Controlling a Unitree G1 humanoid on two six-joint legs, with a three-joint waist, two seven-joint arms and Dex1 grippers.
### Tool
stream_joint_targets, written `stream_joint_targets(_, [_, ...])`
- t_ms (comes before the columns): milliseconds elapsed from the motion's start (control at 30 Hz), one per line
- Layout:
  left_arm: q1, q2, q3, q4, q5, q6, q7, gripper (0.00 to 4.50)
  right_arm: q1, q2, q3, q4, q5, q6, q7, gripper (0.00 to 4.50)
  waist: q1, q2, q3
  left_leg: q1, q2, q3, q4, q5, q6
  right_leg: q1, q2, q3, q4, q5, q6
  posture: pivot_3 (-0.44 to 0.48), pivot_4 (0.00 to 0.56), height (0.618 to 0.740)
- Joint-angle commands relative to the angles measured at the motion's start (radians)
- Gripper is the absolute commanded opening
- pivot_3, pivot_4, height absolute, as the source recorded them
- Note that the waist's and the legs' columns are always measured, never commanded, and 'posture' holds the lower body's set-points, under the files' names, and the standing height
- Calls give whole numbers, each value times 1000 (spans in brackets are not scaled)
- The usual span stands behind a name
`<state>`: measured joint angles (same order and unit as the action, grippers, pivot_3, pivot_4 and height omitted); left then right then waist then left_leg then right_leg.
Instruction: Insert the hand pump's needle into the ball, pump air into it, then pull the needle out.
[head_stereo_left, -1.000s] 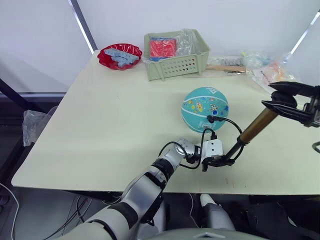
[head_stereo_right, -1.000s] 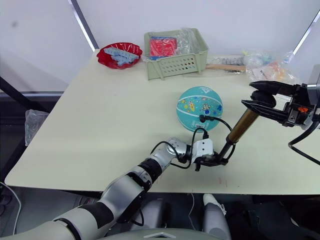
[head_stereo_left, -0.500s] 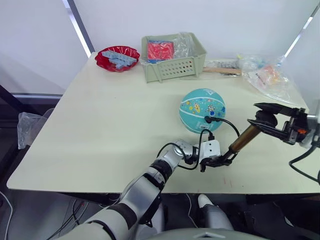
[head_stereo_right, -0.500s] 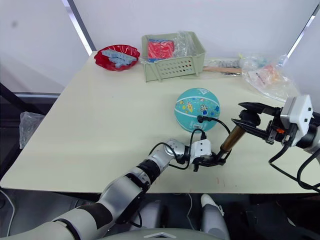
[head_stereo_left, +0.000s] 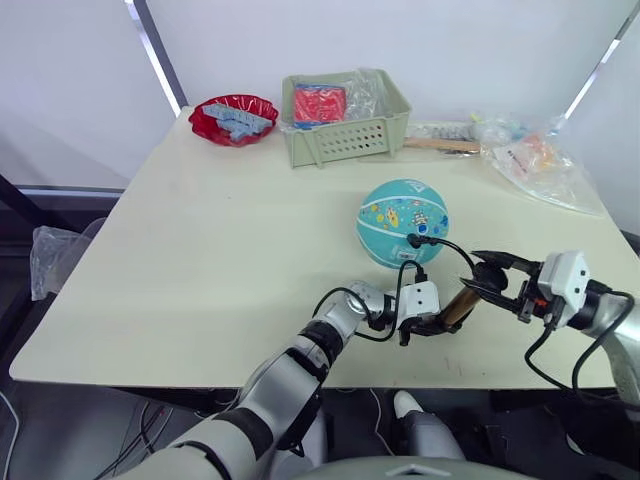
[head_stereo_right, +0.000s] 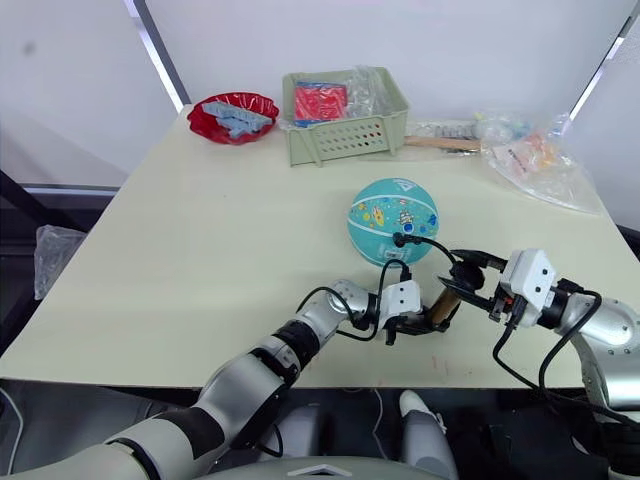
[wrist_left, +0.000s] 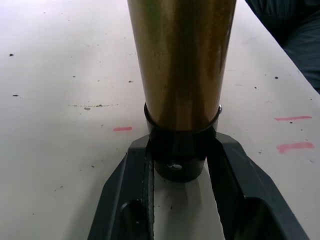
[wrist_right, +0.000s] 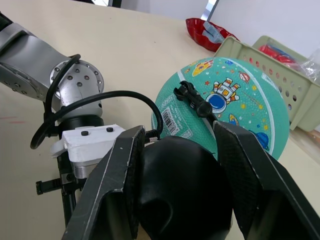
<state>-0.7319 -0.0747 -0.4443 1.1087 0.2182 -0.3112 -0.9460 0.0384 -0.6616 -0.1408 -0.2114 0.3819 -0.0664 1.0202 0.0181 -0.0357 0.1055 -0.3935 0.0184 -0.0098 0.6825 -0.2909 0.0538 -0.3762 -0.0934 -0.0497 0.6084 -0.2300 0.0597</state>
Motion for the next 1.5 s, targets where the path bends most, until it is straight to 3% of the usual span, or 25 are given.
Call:
stream_joint_targets(33, [50,59,-62,121,98,86,-1,1025,26,-1,38,0,49,89,24,1679,0,0,0,0,0,0,0,0,0,0,0,0,0,0,0,0,150,738])
stream_joint_targets(300, [50,59,-64,122,99,84,-2,1025,-31,-80,-70,-97,145,184,17,1679,2,11,7,-2,-1,0,0,0,0,-1,-2,0,0,0,0,0,150,738])
stream_joint_targets(433, [52,57,-65,122,98,84,-5,1025,-75,-154,-182,-159,235,265,11,1679,7,16,13,-3,-2,0,0,0,0,-2,-2,-1,-1,0,0,0,150,738])
stream_joint_targets(867, [52,54,-71,124,99,81,-5,1025,-226,-339,-410,-172,408,448,2,1679,10,17,18,-4,-3,1,0,0,0,-2,0,-1,0,0,0,0,150,738])
stream_joint_targets(1167, [53,52,-69,125,97,83,-4,1025,-274,-368,-413,-176,434,500,6,1679,9,16,19,-4,-3,1,1,0,0,-2,-4,0,0,0,1,0,150,738])
stream_joint_targets(1500, [48,51,-68,125,96,85,-1,1025,-137,-276,-249,-186,310,436,37,1679,7,11,15,-3,-2,1,1,0,0,-1,-4,0,0,0,1,0,150,738])
